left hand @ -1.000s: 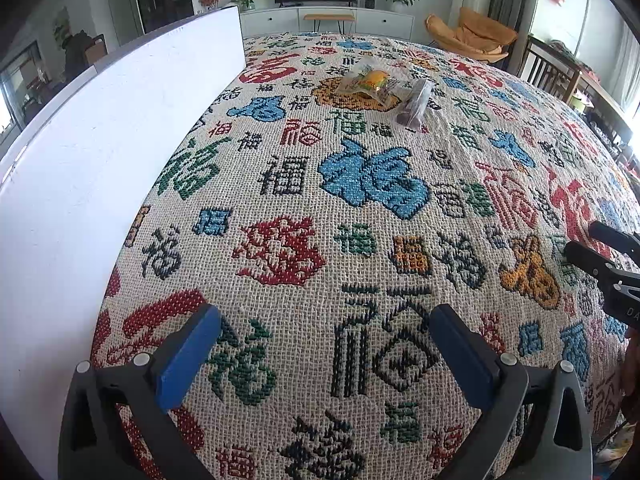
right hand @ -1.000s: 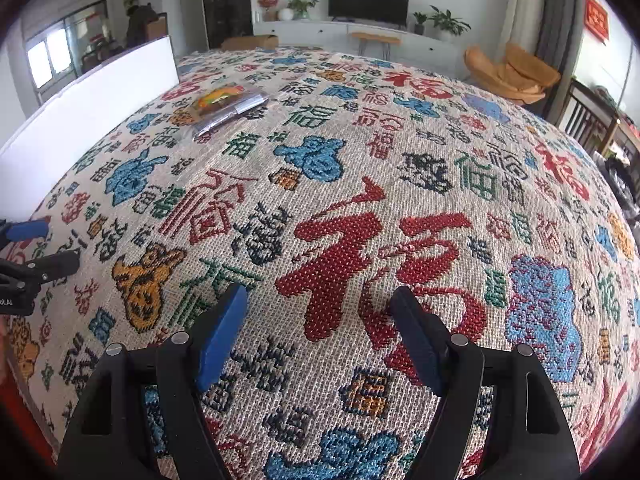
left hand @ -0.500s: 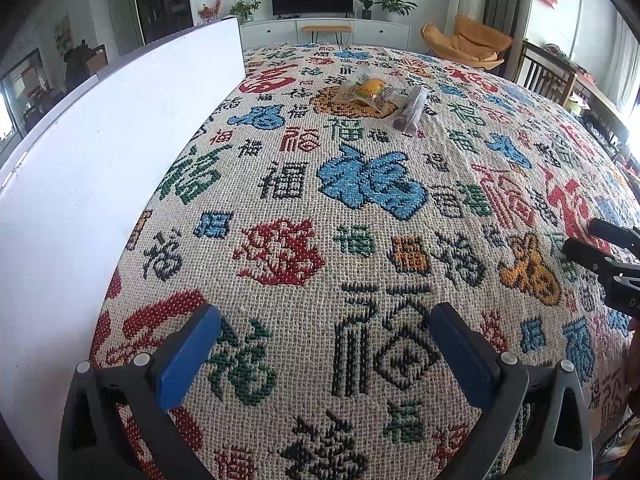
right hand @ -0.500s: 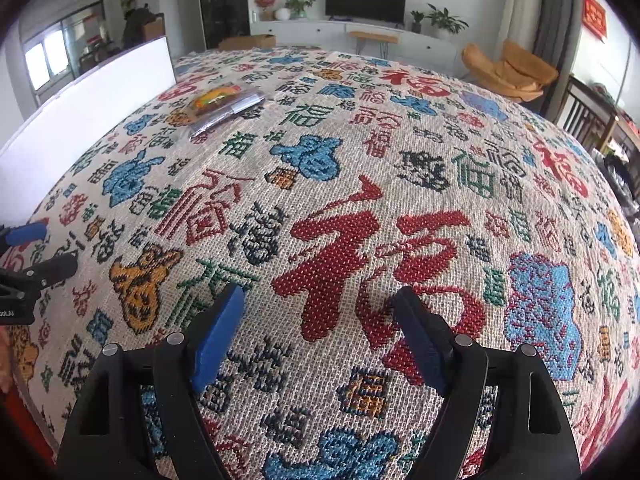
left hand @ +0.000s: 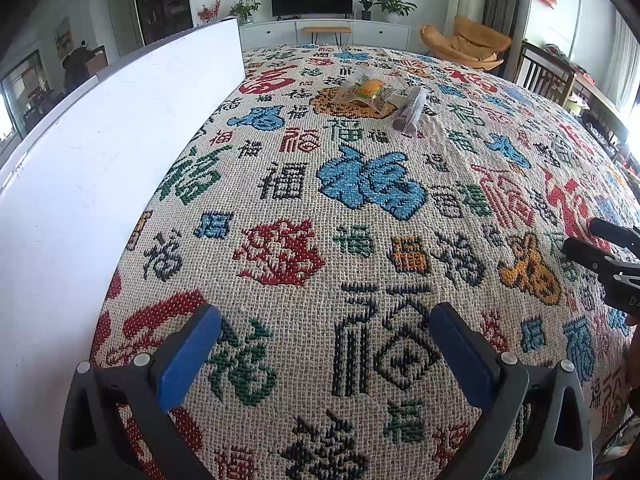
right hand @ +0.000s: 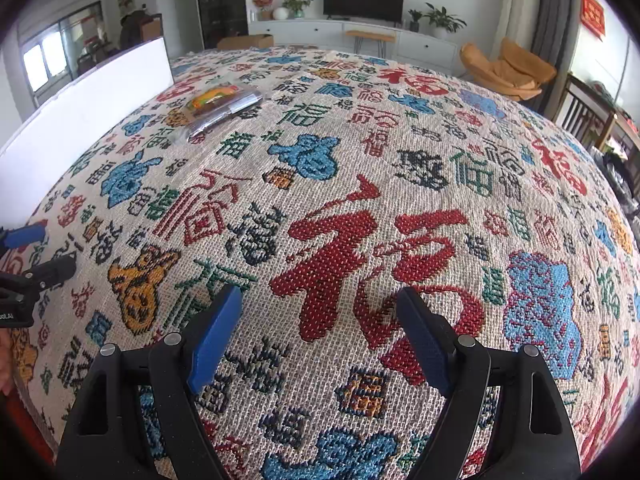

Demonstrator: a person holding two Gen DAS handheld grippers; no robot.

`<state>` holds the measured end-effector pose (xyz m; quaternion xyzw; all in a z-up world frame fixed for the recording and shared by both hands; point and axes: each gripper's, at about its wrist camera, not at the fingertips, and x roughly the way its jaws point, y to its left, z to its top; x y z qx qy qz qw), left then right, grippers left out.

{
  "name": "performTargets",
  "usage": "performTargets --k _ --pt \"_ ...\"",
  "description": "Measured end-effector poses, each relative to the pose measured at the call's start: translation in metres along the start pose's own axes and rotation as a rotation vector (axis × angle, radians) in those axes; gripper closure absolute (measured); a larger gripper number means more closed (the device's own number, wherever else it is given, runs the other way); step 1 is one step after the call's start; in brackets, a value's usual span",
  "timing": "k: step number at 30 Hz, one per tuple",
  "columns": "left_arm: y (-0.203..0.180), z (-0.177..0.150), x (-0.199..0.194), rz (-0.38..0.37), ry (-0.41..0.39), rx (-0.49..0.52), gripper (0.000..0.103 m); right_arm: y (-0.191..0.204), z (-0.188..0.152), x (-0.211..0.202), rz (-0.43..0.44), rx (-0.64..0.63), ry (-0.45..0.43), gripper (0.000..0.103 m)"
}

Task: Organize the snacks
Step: 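Withdraw both grippers back over the blanket, then grasp the clear pack with a brown stick with the right gripper and lift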

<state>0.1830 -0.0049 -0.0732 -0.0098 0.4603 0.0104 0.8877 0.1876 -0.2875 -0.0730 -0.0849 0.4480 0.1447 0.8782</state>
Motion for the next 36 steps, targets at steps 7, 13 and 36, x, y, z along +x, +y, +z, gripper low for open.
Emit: performTargets --k 7,13,36 --pt "0.001 0.0 0.0 -0.001 -0.001 0.001 0.0 -0.001 0.0 0.0 0.002 0.005 0.001 0.02" --pt "0.001 0.0 -0.001 -0.004 -0.005 0.003 0.0 0.002 0.024 0.011 0.02 -0.008 0.097 0.02" --pt "0.001 0.0 -0.001 -0.005 -0.007 0.003 0.0 0.092 0.169 0.115 0.093 0.059 0.268 0.078"
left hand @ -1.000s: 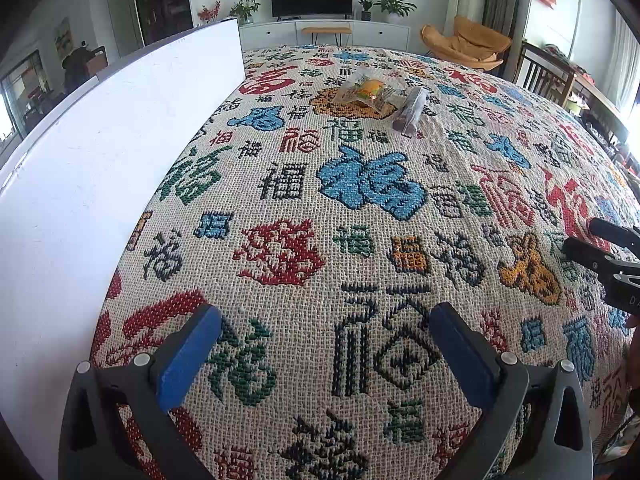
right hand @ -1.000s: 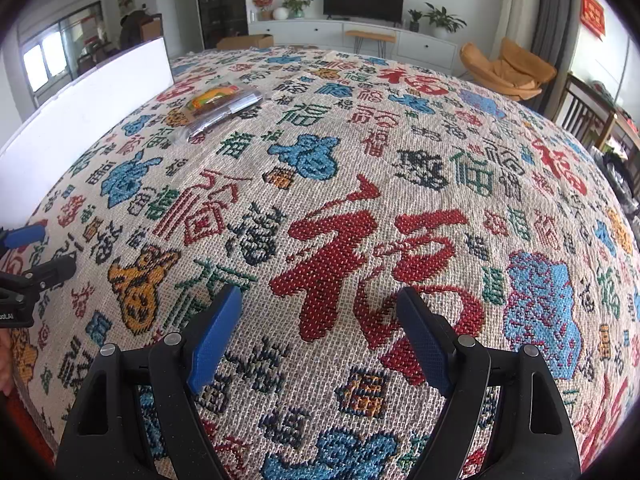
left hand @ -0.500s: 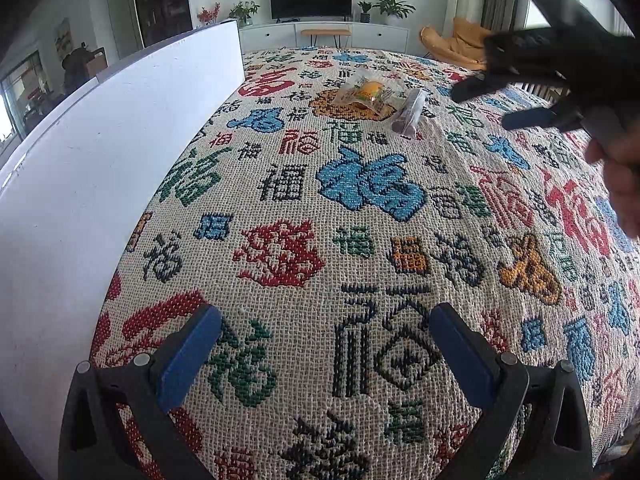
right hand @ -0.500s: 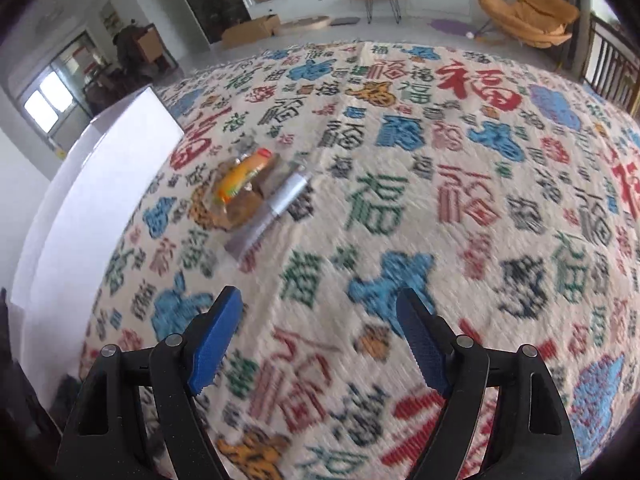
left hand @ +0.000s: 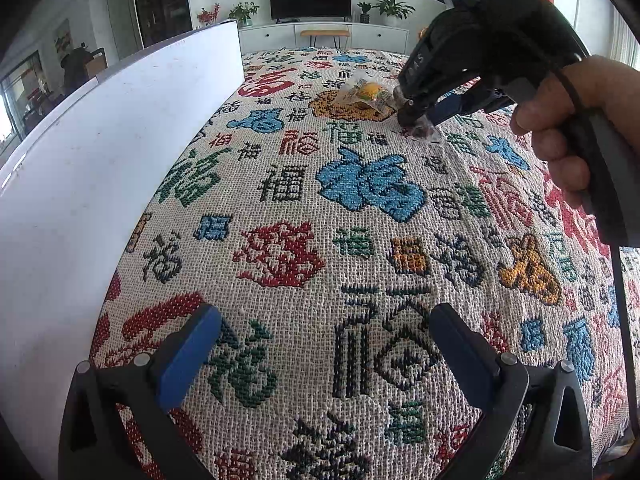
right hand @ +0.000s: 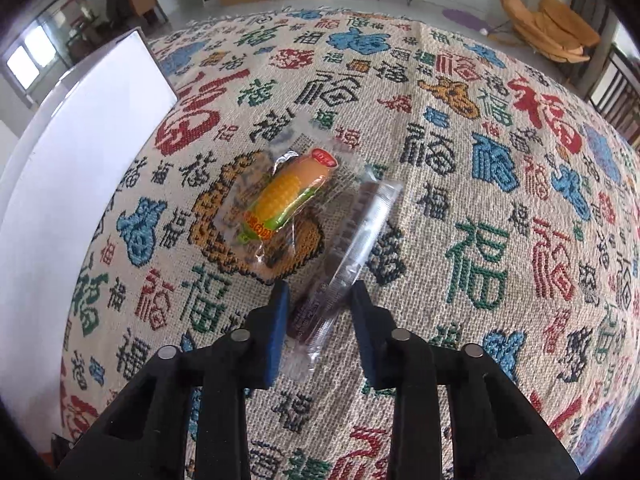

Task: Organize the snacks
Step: 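Grasp the clear pack with a brown stick with the right gripper and lift, then hold the brown stick pack on the blanket with the right gripper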

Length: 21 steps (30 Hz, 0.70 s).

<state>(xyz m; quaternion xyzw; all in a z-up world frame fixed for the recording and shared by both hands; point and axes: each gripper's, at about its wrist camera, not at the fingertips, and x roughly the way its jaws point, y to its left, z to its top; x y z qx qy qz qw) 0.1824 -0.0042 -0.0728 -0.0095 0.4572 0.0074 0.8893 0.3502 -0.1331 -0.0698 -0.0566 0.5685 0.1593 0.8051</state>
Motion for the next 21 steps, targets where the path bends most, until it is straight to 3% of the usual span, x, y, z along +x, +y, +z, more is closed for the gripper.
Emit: performTargets --k 7,21 --pt "0.0 0.0 0.0 0.0 0.0 0.0 0.0 -0.041 -0.025 -0.021 -0.004 0.036 -0.01 0.082" --pt "0.0 0.0 0.0 -0.001 0.0 0.002 0.0 -0.095 -0.124 -0.068 -0.025 0.043 -0.028 0.082"
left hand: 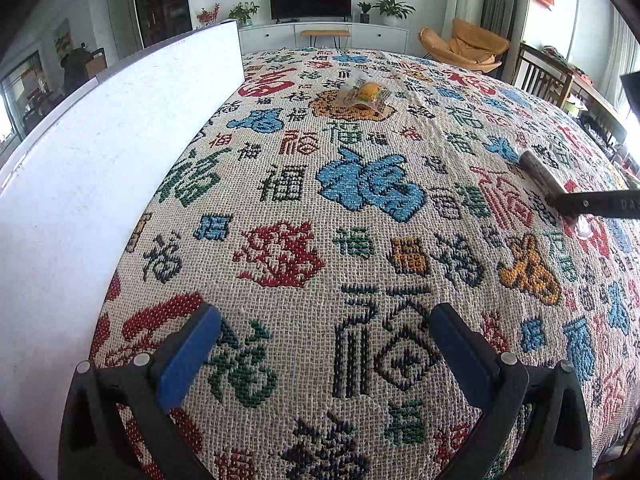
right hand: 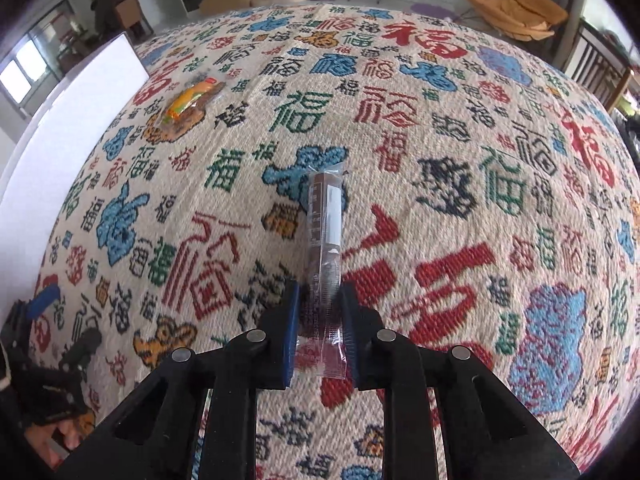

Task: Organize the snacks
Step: 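Hold the brown stick pack on the blanket with the right gripper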

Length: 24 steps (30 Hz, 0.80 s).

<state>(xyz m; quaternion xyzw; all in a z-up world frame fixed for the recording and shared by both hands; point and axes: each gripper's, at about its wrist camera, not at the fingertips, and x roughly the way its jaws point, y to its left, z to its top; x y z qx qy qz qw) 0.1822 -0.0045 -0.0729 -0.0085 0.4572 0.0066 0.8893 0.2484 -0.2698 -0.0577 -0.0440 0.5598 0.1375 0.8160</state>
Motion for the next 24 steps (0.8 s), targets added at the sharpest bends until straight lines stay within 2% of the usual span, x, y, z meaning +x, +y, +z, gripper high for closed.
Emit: performTargets --k 4,7,10,12,14,24 --pt "0.0 0.0 0.0 0.0 0.0 0.0 0.0 -0.005 -0.025 -0.01 -0.027 -0.021 -0.034 0.082" --pt "0.0 0.0 0.0 -0.001 0.0 0.0 0.0 -0.008 -0.038 -0.011 -0.051 -0.061 -0.084 0.078" --pt "0.0 0.0 0.0 -0.001 0.0 0.001 0.0 -0.012 -0.046 -0.012 -0.076 -0.096 -0.129 0.062" --pt "0.0 0.0 0.0 -0.001 0.0 0.001 0.0 -0.014 -0.046 -0.009 -0.099 -0.099 -0.149 0.044" --pt "0.0 0.0 0.0 -0.001 0.0 0.0 0.0 -0.023 -0.047 -0.008 -0.081 -0.071 -0.164 0.038" --pt "0.0 0.0 0.0 -0.002 -0.001 0.001 0.0 -0.025 -0.054 -0.006 -0.077 -0.065 -0.248 0.029"
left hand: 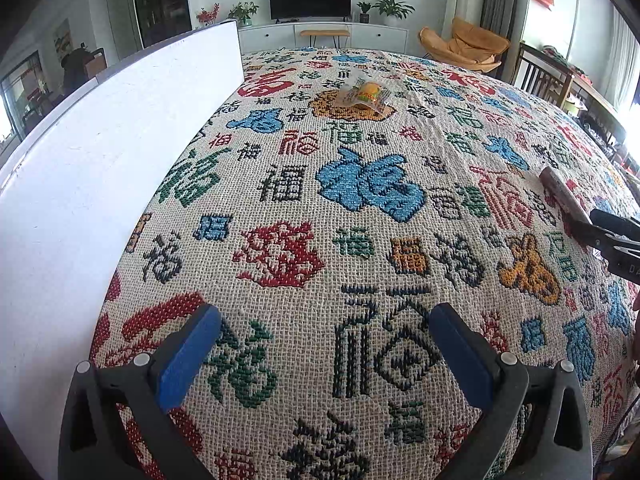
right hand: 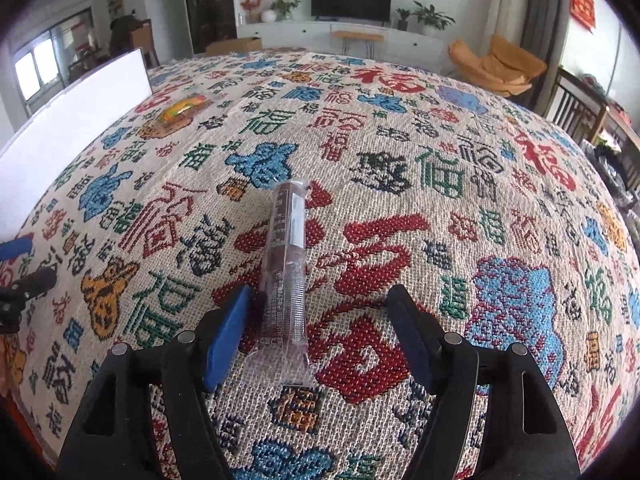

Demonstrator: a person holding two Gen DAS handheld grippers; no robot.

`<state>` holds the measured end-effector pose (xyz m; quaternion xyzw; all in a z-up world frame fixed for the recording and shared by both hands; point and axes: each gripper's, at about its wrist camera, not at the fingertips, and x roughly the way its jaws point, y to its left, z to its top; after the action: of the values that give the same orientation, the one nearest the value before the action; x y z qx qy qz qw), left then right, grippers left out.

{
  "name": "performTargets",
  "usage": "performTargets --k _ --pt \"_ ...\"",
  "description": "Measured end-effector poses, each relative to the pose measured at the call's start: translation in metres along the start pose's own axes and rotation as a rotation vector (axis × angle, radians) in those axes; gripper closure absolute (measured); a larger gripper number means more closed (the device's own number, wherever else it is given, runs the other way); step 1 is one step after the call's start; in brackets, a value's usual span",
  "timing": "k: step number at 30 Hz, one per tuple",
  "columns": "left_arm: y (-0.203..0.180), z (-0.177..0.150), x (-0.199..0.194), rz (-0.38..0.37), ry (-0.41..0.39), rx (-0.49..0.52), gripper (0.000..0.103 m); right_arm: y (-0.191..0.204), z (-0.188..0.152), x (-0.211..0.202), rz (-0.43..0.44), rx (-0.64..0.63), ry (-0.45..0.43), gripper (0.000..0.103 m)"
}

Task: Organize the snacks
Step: 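Hold the brown stick pack on the blanket with the right gripper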

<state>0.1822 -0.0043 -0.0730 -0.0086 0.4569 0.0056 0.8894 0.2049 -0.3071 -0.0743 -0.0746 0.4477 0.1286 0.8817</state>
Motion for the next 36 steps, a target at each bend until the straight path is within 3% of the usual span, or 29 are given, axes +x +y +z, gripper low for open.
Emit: performTargets --k 36 --pt "0.0002 -0.0005 -0.0008 -0.008 0.009 -0.001 0.0 -0.0004 -0.0004 0.0001 0.003 0.003 0.0 0.026"
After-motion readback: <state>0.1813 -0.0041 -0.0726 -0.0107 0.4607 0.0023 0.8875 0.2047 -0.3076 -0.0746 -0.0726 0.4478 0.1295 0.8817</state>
